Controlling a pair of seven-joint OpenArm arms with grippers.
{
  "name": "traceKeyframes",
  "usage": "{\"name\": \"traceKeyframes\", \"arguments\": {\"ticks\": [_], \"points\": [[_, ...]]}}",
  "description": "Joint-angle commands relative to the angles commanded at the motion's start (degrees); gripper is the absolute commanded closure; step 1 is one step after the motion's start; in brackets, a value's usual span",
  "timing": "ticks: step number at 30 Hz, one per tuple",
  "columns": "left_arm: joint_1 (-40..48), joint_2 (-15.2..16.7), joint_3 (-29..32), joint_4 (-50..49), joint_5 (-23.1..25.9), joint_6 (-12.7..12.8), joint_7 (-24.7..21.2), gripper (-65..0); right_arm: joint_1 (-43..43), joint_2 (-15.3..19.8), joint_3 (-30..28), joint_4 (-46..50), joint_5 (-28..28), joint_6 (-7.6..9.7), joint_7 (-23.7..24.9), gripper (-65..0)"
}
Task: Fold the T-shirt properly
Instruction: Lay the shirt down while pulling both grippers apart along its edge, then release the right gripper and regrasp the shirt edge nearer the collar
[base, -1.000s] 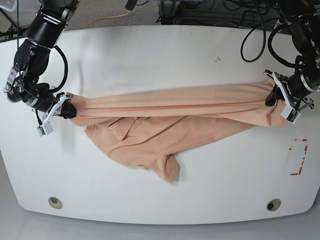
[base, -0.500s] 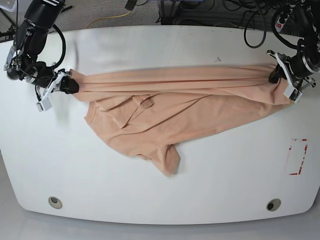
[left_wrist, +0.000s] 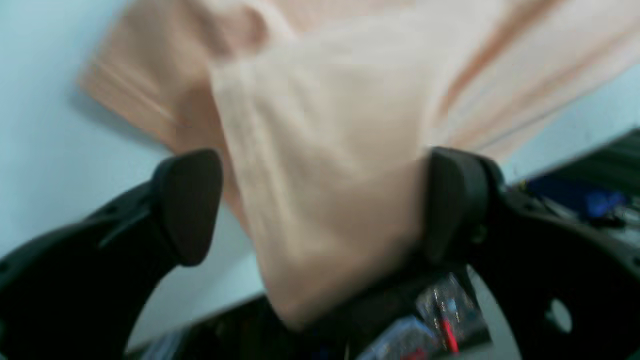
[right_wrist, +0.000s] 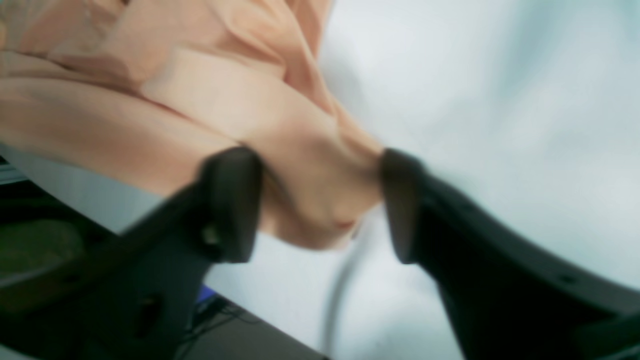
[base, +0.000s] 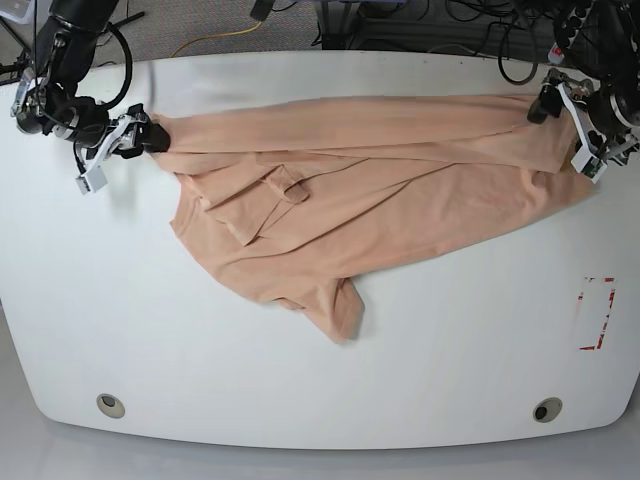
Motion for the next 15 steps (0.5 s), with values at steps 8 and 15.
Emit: {"name": "traceKeyframes", "arguments": {"ticks": [8,15], "points": [[3.43,-0.44,-5.10,0.00,0.53,0.00,-0.26,-41.7,-4.22,-0.35,5.19,7.82,4.66,0.00,0.00,-41.7],[0.09,5.63,-3.87,-0.09,12.57,0.00,-3.08,-40.8,-2.46,-0.35,7.82,5.54,4.92,0.00,0.26,-41.7]]}}
